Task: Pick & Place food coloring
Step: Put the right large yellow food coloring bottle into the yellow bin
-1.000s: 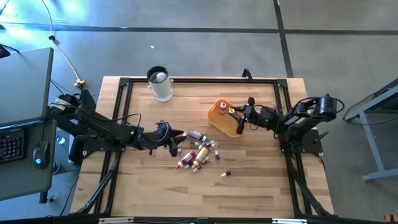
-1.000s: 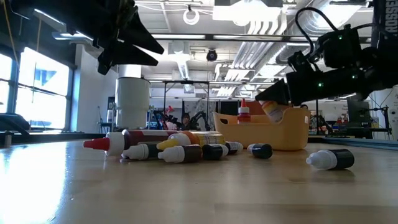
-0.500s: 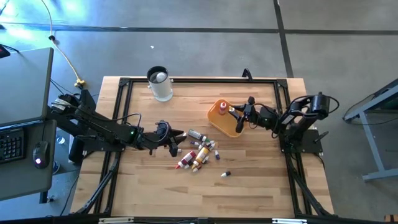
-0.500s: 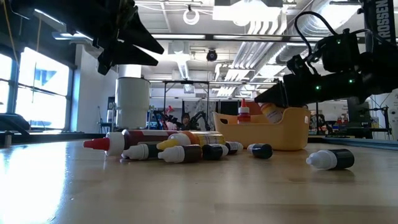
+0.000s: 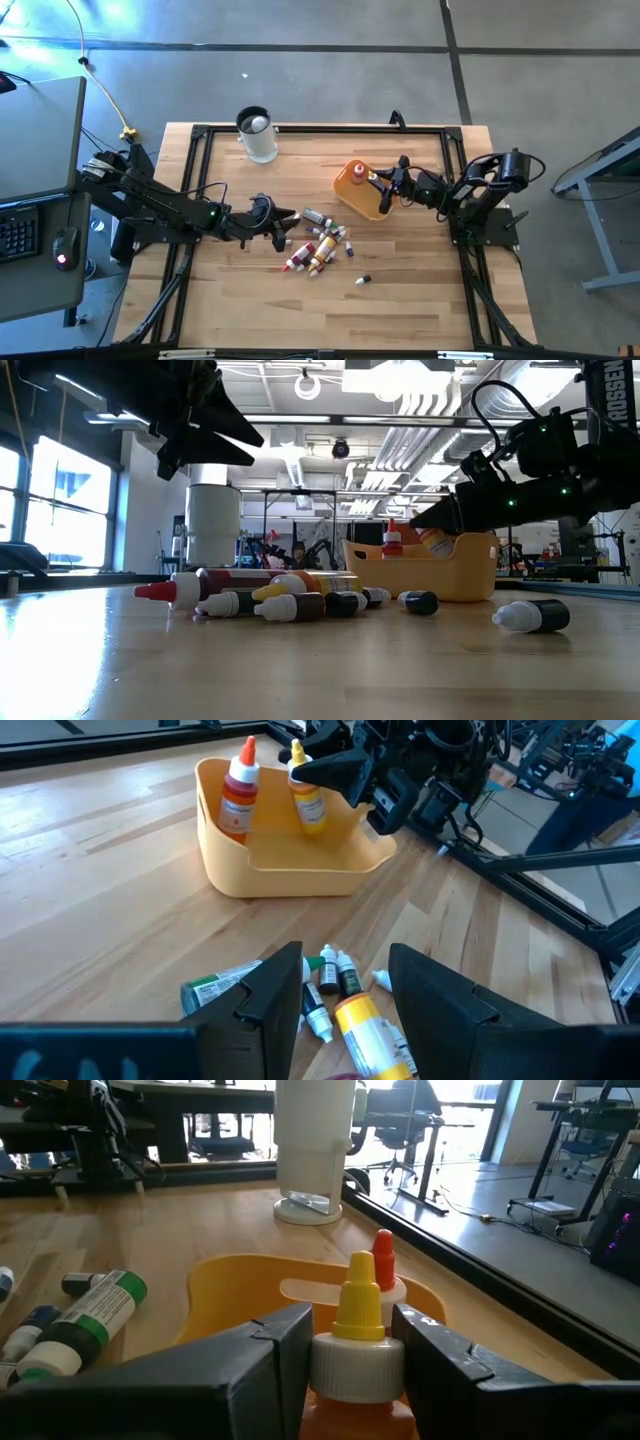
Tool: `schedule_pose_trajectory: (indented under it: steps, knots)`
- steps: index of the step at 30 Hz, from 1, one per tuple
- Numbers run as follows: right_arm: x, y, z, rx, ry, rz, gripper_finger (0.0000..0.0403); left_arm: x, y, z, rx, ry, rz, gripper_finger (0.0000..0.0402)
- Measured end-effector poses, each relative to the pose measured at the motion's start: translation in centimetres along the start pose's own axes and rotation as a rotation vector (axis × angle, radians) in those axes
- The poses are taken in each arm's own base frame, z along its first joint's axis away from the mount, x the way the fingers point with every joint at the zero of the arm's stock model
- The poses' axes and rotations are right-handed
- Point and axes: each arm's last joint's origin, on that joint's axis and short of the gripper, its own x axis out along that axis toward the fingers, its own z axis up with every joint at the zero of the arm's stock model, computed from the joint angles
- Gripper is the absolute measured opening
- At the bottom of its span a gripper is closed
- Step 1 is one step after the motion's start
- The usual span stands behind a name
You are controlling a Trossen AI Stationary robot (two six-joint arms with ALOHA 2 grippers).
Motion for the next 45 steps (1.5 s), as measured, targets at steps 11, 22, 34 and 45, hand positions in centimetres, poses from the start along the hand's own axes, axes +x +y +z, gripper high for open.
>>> schedule_pose_trajectory:
  steps: [11, 22, 34, 45]
  knots:
    - [0.0, 0.1, 0.0, -0.016, -0.002, 0.029, 0.0127, 0.0, 0.0, 0.0, 0.000, 0.000, 0.001, 0.0152]
    - [0.1, -0.8, -0.2, -0.010, 0.015, 0.007, 0.0135, 0.0, 0.0, 0.0, 0.000, -0.002, 0.002, 0.0152]
    - [3.0, -1.1, 0.6, -0.022, 0.078, 0.005, 0.0168, 0.0, 0.0, 0.0, 0.000, -0.002, 0.002, 0.0152]
    - [3.4, -1.0, 0.4, -0.030, 0.129, -0.018, 0.0169, 0.0, -0.1, 0.0, -0.003, 0.018, -0.022, 0.0152]
